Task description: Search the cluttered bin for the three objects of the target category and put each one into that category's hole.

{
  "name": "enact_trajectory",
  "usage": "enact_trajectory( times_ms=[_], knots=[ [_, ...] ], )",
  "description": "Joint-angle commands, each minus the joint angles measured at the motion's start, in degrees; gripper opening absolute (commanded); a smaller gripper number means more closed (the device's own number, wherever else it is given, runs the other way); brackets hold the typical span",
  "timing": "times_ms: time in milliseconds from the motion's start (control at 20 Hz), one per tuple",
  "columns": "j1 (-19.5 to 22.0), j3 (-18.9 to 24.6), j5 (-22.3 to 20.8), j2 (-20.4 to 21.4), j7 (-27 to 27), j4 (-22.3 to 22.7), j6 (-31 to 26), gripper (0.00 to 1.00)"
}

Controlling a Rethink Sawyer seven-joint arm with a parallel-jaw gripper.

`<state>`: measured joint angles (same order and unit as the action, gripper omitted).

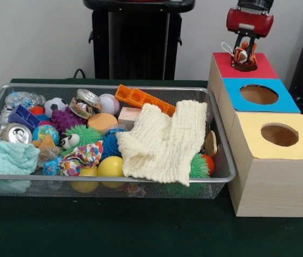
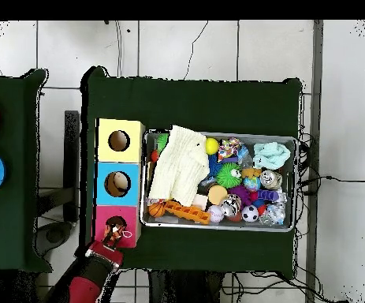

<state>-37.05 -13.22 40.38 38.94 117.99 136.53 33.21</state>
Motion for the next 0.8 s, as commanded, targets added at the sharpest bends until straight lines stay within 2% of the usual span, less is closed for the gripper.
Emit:
enact_trajectory(
  times_ms=[50,400,800],
  knots=[
    [0.98,2.52,0.37,-4.57,15.11,1.82,-0.63,0.0],
    [2.43,3.01,-1.37,-5.76,15.92,1.41,0.97,0.0],
    [1.56,2.68,2.73,-5.64,14.62,-0.02,-0.48,0.0]
  ],
)
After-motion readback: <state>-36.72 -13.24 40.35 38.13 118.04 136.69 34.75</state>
